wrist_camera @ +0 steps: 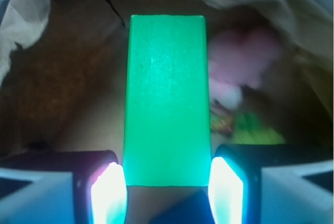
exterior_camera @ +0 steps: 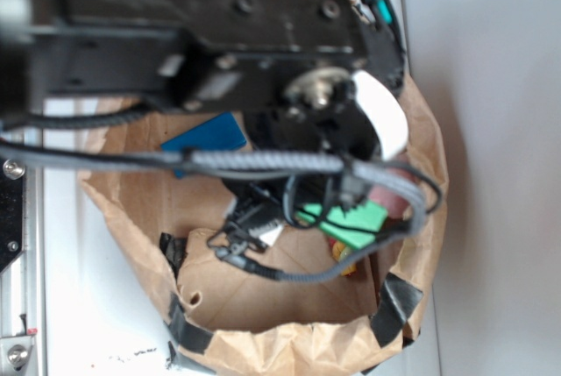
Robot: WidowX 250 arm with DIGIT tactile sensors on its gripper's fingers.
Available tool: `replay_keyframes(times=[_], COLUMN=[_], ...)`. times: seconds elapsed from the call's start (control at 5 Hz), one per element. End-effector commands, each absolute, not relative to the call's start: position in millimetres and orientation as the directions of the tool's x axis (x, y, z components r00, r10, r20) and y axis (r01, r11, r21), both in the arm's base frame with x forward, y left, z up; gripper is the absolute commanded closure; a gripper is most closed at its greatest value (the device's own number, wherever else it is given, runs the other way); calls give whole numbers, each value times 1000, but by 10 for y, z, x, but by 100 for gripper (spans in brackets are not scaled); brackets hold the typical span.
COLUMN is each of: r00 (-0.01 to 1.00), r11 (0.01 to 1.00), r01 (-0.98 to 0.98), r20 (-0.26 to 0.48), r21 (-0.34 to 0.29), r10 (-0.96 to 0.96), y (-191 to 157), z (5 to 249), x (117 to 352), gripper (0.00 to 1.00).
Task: Grab the green block.
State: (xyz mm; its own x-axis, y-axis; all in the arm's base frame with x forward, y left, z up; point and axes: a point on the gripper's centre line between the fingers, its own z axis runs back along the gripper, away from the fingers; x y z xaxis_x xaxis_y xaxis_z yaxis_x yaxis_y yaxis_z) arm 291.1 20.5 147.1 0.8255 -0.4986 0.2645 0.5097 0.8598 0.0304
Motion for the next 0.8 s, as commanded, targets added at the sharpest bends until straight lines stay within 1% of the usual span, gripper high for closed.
replay_keyframes(times=[0.0,0.2,0.4,0.6], r00=[868,893,901,905], r11=[912,928,936,940], r01=[400,350,327,313], r20=[281,254,255,256], r21=[91,129,134,135], r10=[-409,-372,-351,-338], y=[463,495,553,559], z=[2001,2068,2107,2125], x=[2715,2609,2548,2537], gripper=[100,100,100,100])
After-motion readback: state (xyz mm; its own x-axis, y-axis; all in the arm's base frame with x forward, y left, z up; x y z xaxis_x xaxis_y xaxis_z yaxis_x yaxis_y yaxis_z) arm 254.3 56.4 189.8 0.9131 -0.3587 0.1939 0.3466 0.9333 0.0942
